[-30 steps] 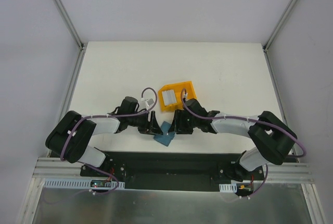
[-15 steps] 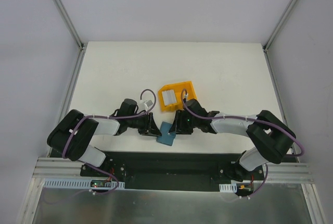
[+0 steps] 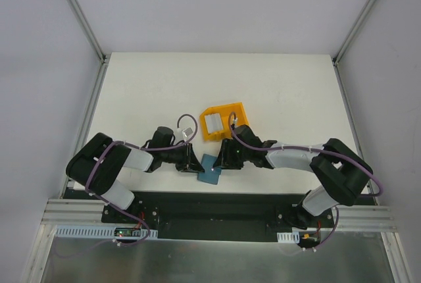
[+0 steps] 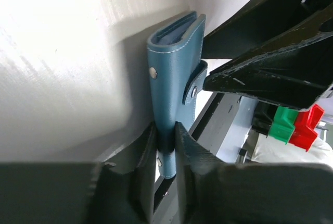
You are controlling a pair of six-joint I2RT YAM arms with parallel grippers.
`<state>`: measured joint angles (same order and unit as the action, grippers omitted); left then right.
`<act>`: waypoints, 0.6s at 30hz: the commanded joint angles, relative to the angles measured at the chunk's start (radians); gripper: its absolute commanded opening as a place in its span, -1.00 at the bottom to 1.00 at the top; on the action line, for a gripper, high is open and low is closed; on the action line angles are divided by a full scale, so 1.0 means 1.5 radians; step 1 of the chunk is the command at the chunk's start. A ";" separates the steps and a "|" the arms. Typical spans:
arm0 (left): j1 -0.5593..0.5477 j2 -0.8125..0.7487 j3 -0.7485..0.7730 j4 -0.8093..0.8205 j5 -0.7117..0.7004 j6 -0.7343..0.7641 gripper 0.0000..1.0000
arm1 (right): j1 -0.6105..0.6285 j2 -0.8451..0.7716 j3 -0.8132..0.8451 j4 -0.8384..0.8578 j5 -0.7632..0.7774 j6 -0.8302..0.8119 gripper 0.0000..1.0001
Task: Put the credit cards into the card holder
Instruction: Open the card holder at the center of the board.
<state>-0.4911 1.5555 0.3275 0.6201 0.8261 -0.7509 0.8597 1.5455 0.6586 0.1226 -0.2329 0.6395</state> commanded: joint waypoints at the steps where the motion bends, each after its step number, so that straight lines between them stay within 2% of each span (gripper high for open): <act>1: -0.004 -0.028 0.033 -0.093 -0.030 0.060 -0.84 | 0.000 -0.027 -0.010 -0.016 0.019 -0.042 -0.10; 3: -0.004 -0.025 0.060 -0.159 -0.050 0.096 -0.99 | -0.001 -0.053 -0.013 -0.016 0.026 -0.072 -0.10; 9: -0.005 0.015 0.132 -0.268 -0.041 0.174 -1.00 | -0.001 -0.106 0.008 -0.022 -0.010 -0.186 -0.11; 18: -0.005 0.042 0.177 -0.329 0.012 0.255 -1.00 | -0.014 -0.057 0.055 -0.012 -0.103 -0.278 -0.18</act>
<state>-0.4915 1.5978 0.5663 0.2127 0.8120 -0.4812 0.8524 1.4300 0.6884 0.0898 -0.3122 0.3191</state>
